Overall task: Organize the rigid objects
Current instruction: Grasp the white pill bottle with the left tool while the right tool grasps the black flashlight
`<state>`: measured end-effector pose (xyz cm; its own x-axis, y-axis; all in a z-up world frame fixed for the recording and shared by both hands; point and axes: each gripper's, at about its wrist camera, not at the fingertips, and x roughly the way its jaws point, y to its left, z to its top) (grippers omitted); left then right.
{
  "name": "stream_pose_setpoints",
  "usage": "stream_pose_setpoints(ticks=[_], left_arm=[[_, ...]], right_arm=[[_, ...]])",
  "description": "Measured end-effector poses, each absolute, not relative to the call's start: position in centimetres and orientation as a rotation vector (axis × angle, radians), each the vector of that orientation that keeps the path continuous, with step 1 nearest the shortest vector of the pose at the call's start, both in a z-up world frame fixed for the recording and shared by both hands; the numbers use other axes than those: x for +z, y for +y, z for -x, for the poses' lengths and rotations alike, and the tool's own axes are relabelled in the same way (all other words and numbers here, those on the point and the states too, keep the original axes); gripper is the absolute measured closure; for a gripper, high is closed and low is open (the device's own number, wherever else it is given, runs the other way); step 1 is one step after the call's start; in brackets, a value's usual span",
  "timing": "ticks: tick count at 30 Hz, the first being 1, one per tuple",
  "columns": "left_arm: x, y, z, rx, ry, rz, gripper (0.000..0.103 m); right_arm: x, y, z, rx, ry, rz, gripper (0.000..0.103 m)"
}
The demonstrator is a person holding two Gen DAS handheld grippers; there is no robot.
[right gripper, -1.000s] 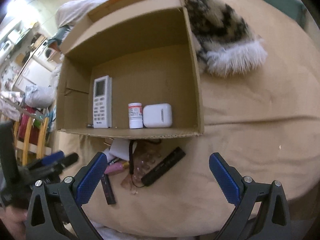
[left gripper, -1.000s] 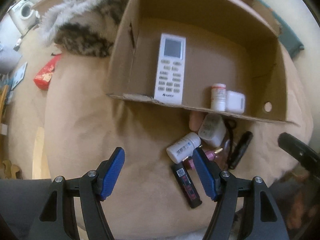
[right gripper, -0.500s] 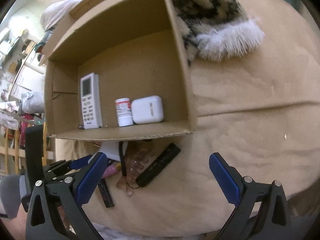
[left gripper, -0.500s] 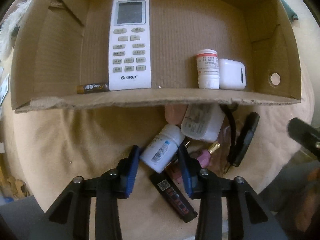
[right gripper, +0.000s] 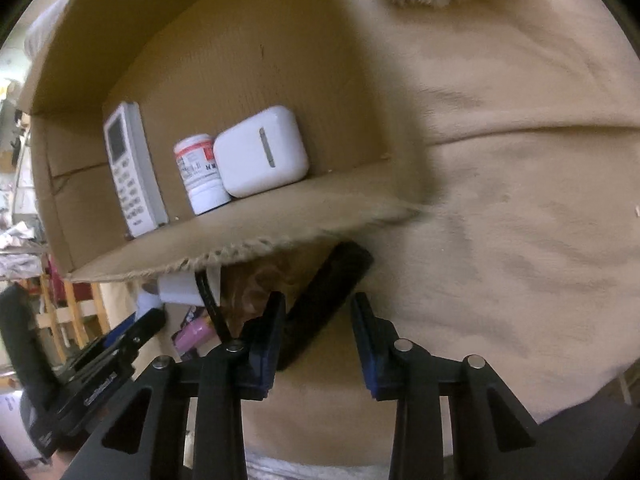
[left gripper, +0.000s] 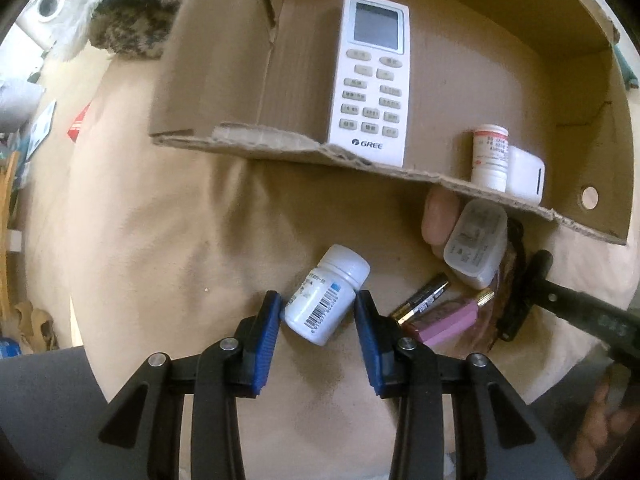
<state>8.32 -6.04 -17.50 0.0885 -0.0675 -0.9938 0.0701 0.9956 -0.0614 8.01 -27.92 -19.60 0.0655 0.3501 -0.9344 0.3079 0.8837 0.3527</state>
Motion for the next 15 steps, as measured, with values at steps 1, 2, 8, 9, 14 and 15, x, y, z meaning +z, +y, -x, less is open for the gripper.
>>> stream_pose_setpoints(ticks=[1,2,8,9,14,15], left_arm=[[-17.7,-6.1,-8.3,-0.104,1.483,-0.008,0.068],[-17.9,-6.3,-8.4,-0.106,1.486,-0.009,0.069],[-18.7,-7.3,-9.8,-0.093,1.492,-0.007,0.070],[-18.5,-7.7,-9.7,-0.093,1.487,-0.004,0.071],[-17.8,-7.1,-9.4,-0.090,1.474,0.025,0.079],[-17.7,-6.8,-9.4,-0.087,1.471,0.035,0.079]], right_arm=[[-19.8,-27.5,-8.2,0.025,1.532,-0.515,0.066],[-19.8,-27.3,-8.3,0.020,1.528,-0.499,0.066],[-19.4,-26.8,-8.3,0.053,1.494,-0.477,0.075],[-19.3,-26.7,-8.2,0.057,1.487,-0.468,0.078],[-18.1,-27.2,-6.9,0.095,1.444,-0.486,0.083],[-17.8,-27.2,-6.5,0.097,1.431,-0.481,0.083]])
